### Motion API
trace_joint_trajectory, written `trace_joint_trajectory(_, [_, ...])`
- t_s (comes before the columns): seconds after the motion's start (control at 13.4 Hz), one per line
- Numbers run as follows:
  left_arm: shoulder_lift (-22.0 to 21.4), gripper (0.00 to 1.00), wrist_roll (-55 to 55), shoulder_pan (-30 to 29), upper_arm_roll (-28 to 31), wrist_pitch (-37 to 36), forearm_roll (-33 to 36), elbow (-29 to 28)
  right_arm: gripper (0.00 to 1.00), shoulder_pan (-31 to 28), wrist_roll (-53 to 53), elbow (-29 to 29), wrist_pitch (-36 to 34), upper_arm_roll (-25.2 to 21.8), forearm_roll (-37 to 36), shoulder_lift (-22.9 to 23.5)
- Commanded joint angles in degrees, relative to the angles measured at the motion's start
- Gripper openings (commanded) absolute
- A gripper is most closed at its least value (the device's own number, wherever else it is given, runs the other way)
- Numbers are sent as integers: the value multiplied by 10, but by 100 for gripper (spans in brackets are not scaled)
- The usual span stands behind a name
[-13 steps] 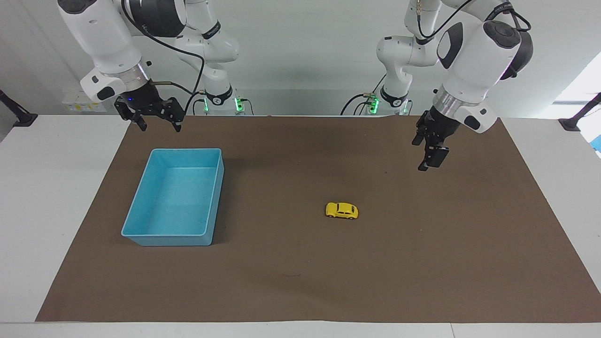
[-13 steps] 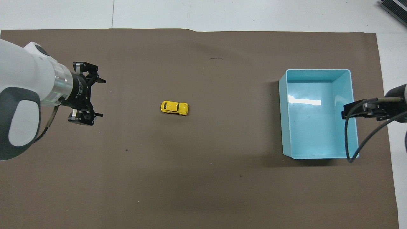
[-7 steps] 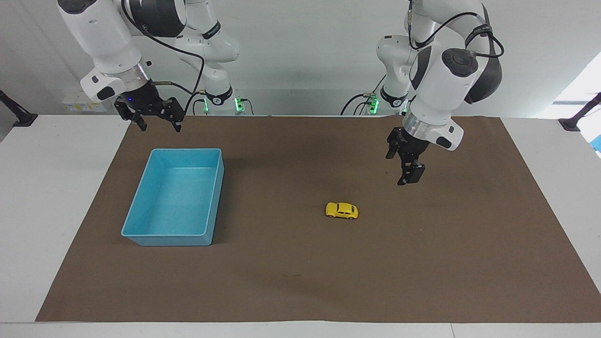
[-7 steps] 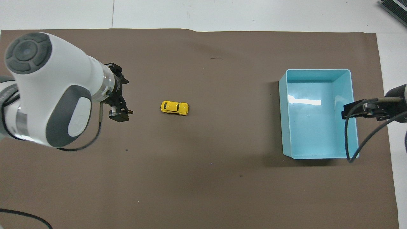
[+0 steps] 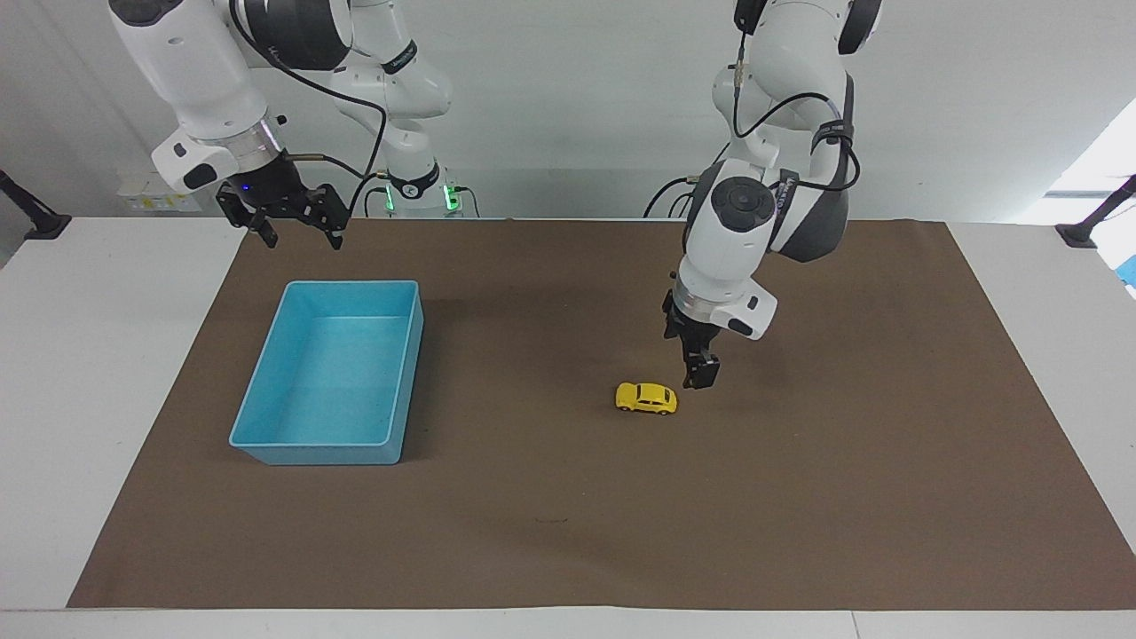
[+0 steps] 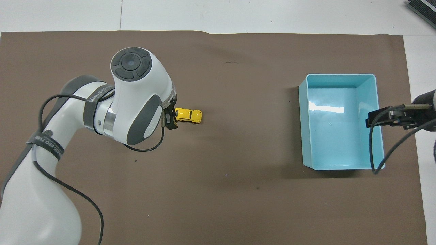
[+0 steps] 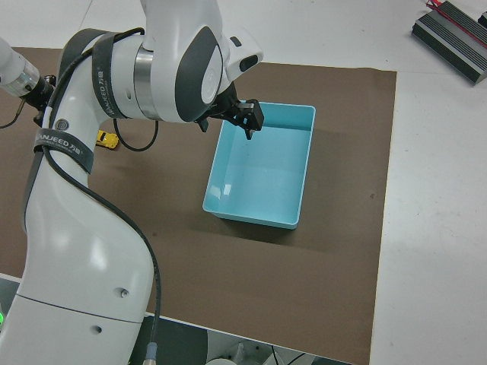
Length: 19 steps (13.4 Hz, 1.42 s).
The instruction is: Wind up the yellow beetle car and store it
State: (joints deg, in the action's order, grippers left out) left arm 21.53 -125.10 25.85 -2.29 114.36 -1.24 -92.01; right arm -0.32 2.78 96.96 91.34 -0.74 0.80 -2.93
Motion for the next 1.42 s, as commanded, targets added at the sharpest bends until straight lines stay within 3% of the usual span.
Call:
trace_joint_trajectory(0.0, [24,100,-9,13,9,22,8,10,100,-4,-13,16,14,0,7,-13])
trace_joint_trajectory(0.22, [76,100,-7,30,9,60,8,5,100,-4,-13,16,14,0,7,-13])
trace_joint_trajectory(0.82, [76,100,9,19,9,114,6,-33,100,-4,-13,16,14,0,7,-13])
trace_joint_trajectory(0.9, [76,80,11,20,8,112,6,-33,100,-4,-13,16,14,0,7,-13])
trace_joint_trajectory(1.12, [75,6,25,20,8,112,6,-34,100,-4,-13,16,14,0,7,-13])
trace_joint_trajectory(1.2, [73,0,60,20,8,112,6,-40,100,-4,-13,16,14,0,7,-13])
trace_joint_trajectory(1.34, [71,0,75,17,8,115,1,-46,100,-4,-13,16,14,0,7,-13])
